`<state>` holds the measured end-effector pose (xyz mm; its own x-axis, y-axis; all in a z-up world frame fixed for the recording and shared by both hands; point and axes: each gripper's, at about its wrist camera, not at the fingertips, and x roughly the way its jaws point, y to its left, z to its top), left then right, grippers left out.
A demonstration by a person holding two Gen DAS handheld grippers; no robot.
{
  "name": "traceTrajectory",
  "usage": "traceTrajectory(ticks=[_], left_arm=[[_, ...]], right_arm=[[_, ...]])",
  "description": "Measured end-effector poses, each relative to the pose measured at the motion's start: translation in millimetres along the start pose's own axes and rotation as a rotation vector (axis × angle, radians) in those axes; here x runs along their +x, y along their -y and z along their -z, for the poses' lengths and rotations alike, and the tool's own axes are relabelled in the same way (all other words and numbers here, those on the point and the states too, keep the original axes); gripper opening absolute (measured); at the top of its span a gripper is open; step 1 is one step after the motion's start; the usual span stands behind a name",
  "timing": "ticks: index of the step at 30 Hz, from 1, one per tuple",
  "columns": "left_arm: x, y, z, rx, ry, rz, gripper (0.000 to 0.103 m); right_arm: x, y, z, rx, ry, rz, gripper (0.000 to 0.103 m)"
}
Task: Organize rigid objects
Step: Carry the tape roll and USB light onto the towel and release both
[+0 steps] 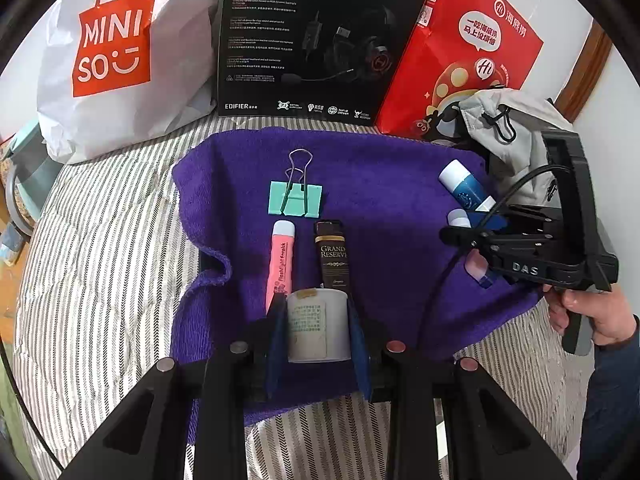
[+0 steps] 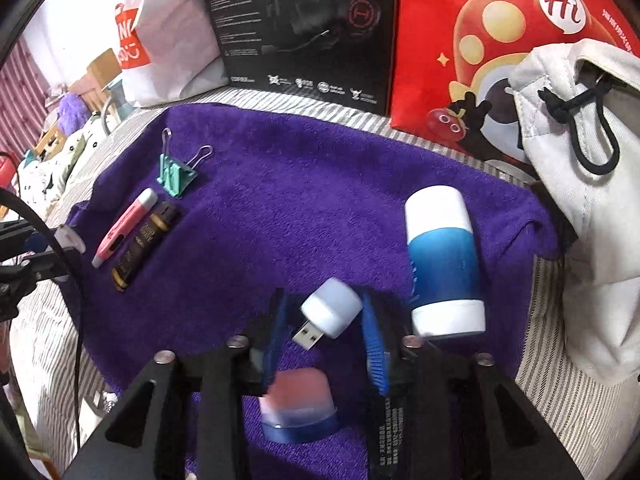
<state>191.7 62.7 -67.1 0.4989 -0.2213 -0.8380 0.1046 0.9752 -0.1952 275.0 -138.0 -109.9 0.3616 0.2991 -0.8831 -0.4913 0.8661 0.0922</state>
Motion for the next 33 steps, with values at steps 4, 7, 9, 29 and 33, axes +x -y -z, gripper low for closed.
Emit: traceTrajectory(ticks=[4,7,9,29,33], left_arm=[[3,-2,-1,0.004,-0.009,-0.007,0.028],[5,-1,-4,0.011,-0.014,-0.005,0.028],[7,2,-8,0.018,-0.014,0.006,0.028],[58,76,-15,0.21,-0.072,-0.036,0.028],[60,80,-11,0.231,-0.071,-0.057,0.028]], right_arm=[[-5,0,6,0.009,-0.016,0.009,0.047],[-16,1,10,0.018,-0.009,0.001,0.047],[-27,3,14,0.028,-0.002,-0.002,0.047],[-117,9,101,0.135,0.062,0.049,0.051],[-122,2,109,0.122,0.064,0.068,0.051]])
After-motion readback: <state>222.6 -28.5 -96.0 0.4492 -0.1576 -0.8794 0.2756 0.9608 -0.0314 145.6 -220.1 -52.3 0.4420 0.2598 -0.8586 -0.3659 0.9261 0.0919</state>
